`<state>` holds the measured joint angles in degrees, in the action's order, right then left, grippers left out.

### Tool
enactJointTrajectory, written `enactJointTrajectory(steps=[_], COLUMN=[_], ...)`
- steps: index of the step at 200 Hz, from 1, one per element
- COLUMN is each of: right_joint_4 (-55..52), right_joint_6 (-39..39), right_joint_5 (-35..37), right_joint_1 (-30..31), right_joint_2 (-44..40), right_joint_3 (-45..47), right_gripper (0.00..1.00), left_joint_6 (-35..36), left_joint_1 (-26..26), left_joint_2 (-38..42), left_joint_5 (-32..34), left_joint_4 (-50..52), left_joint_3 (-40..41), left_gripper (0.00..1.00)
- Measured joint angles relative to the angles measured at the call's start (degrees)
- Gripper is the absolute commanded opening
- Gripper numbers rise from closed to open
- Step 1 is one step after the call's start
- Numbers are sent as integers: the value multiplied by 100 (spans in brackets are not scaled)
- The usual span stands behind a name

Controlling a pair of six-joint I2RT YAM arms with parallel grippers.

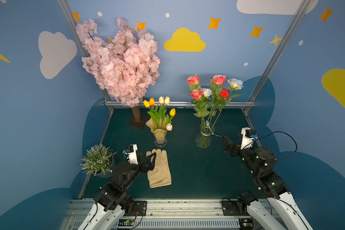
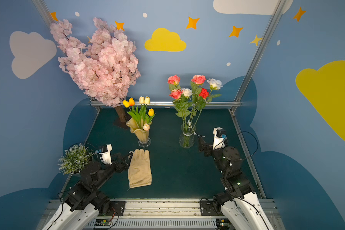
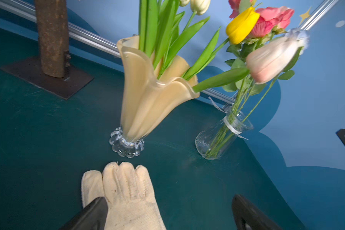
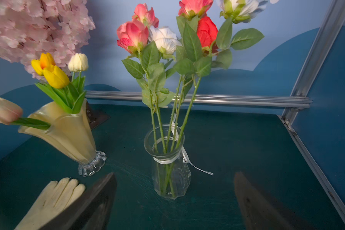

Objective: Arrange the flowers in different vases according to their variety
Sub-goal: Insert the flower into the vase, then reset both arms

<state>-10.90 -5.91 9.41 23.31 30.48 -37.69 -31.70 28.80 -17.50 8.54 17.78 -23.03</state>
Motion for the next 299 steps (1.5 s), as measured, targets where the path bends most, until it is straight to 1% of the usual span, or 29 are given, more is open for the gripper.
enactJointTrajectory(steps=[27,54,68,82,98,118,147,164,201,223,242,278,299], right_joint_4=[-28,369,671,1056,1541,2076,2599,2903,3810,4402,4918,5781,5969], right_joint_6=[103,302,367,413,446,374,72,11,-2,61,166,474,601], right_joint_5=[415,651,715,732,723,660,479,365,188,133,83,13,-74], right_joint_1=[-11,-120,-271,-494,-809,-1283,-1939,-2129,-2177,-2177,-2157,-1952,-1888], right_joint_2=[-162,-155,-63,101,310,573,1097,1530,2549,3126,3565,4310,4848], right_joint_3=[516,1174,1532,1858,2170,2457,2527,2524,2531,2535,2559,2581,2468], right_gripper=[98,98,98,98,98,98,98,98,98,98,98,98,98], left_joint_6=[184,470,643,809,953,1196,1462,1589,1939,2205,2461,2741,2900], left_joint_1=[0,-57,-219,-540,-975,-1493,-1987,-2264,-2640,-2804,-2844,-2881,-2885], left_joint_2=[-273,-778,-1029,-1322,-1698,-2249,-3021,-3399,-3947,-4242,-4715,-5668,-6146], left_joint_5=[420,890,1045,1078,984,684,387,170,-245,-428,-457,-507,-575], left_joint_4=[111,46,-79,-293,-557,-1045,-1635,-1965,-2592,-3460,-4057,-4841,-5327], left_joint_3=[114,118,118,118,120,140,140,138,118,275,448,437,289], left_gripper=[100,100,100,100,100,100,100,100,100,100,100,100,100])
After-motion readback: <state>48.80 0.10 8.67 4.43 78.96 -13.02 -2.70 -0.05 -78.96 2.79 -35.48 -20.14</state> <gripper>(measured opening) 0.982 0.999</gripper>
